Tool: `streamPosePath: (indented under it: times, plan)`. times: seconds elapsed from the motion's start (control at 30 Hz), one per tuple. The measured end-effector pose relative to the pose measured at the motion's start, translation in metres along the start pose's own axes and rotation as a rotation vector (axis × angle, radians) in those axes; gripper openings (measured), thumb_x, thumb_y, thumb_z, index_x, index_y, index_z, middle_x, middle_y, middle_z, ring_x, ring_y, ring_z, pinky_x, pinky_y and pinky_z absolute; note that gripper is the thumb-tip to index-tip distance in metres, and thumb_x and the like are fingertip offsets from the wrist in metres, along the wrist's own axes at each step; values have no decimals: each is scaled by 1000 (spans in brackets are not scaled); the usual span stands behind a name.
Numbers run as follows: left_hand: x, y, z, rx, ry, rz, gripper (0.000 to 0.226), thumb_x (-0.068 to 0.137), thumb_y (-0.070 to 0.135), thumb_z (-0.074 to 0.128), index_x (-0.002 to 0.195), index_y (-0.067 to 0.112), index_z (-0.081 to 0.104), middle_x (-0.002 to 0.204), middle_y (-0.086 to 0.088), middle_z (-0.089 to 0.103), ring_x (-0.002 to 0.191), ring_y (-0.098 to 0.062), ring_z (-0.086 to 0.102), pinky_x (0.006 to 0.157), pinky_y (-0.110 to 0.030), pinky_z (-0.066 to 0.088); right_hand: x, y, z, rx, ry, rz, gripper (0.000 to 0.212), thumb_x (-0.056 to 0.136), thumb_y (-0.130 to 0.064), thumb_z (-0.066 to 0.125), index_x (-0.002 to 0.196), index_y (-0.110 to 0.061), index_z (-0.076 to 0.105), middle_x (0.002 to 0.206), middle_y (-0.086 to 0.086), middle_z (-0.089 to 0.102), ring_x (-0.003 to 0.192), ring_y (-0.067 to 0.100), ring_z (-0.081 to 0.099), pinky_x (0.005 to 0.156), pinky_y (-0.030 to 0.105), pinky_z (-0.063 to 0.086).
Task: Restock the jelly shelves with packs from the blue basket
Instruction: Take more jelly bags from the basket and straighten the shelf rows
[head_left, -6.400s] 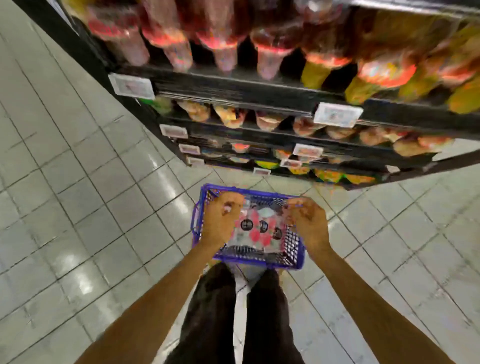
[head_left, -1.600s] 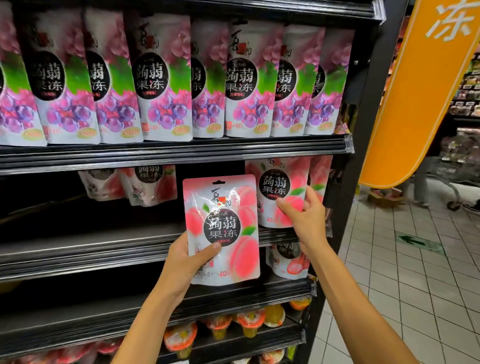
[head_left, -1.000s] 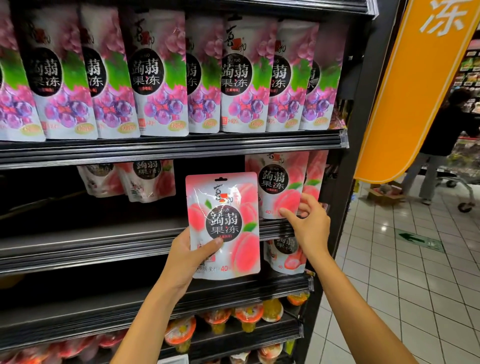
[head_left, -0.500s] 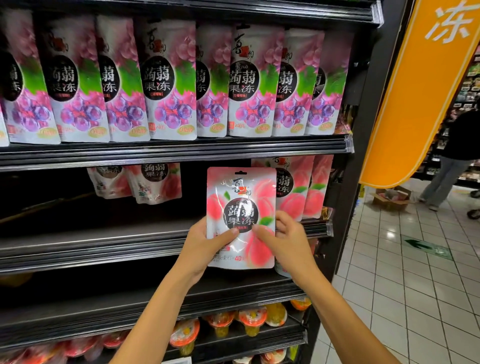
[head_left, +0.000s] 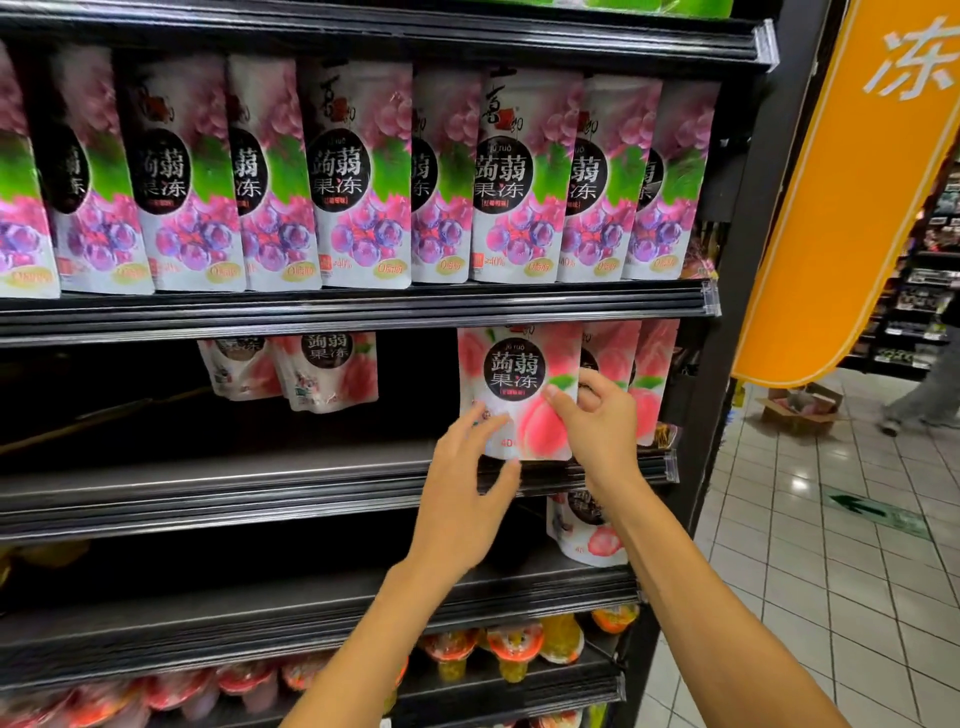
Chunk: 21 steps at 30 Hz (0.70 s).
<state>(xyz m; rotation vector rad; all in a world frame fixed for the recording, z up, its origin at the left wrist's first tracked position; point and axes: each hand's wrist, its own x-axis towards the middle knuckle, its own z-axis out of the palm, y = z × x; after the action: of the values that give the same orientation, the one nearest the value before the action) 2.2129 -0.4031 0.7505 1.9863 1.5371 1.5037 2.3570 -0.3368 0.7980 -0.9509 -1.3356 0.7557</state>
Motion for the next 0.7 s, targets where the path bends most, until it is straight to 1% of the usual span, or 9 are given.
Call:
streamPosePath:
  times: [0.1,0.17,0.23,0.27,0.37,0.47,0.57,0.63,0.7]
  plan:
    - [-2,-3,13,135,-67,-68,45,98,39,52,142,39,42,164,11,11,150,-7,11,124,-37,5,0,9,3,-77,-33,-10,11,94,-13,62,102,-8,68,99,19,71,98,26,68,91,37,54]
    - [-4,-7,19,278,-67,-47,51,98,42,48,147,37,35,165,9,2,151,-7,7,123,-41,-8,-4,17,0,-116,-45,2,25,97,-16,59,121,-10,64,111,9,70,106,13,66,95,26,52]
    - [-7,-10,23,412,-47,-5,56,98,43,46,151,36,28,165,7,-1,151,-8,6,121,-43,-14,-10,23,-6,-158,-8,-33,31,96,-20,62,127,-15,62,106,-6,69,97,-7,62,85,7,48]
    - [-8,-11,24,443,-41,7,58,98,43,46,152,35,26,165,6,-1,151,-9,6,120,-43,-16,-13,25,-8,-188,17,-51,30,94,-21,64,123,-16,64,100,-9,70,91,-10,62,79,5,48]
    - [-9,-13,29,447,-32,34,61,98,41,49,153,33,25,165,5,-1,146,2,-12,121,-45,-13,-22,35,-13,-316,66,-58,20,90,-26,70,107,-17,72,92,-6,73,86,2,65,86,31,56]
    - [-10,-13,32,430,8,45,61,96,38,52,152,32,29,165,3,4,126,18,-35,121,-47,-8,-26,40,-16,-487,129,-47,19,89,-41,68,98,-25,74,91,-11,74,94,12,67,97,45,45]
    - [-8,-13,34,477,-14,29,61,96,38,51,152,32,28,165,3,3,148,-1,0,122,-50,-8,-24,39,-15,-562,176,-58,20,89,-45,66,96,-29,75,89,-13,75,93,11,67,99,44,38]
    - [-7,-14,36,522,-36,21,62,96,38,50,152,31,26,165,3,0,146,-12,26,121,-50,-11,-21,40,-14,-547,174,-57,20,89,-44,66,95,-28,75,88,-12,75,90,10,68,96,46,43]
    - [-5,-14,37,538,-31,18,62,95,38,50,152,30,27,166,2,0,143,-14,34,121,-51,-11,-20,41,-14,-530,164,-60,20,90,-43,66,96,-27,76,88,-11,75,89,10,68,92,47,47]
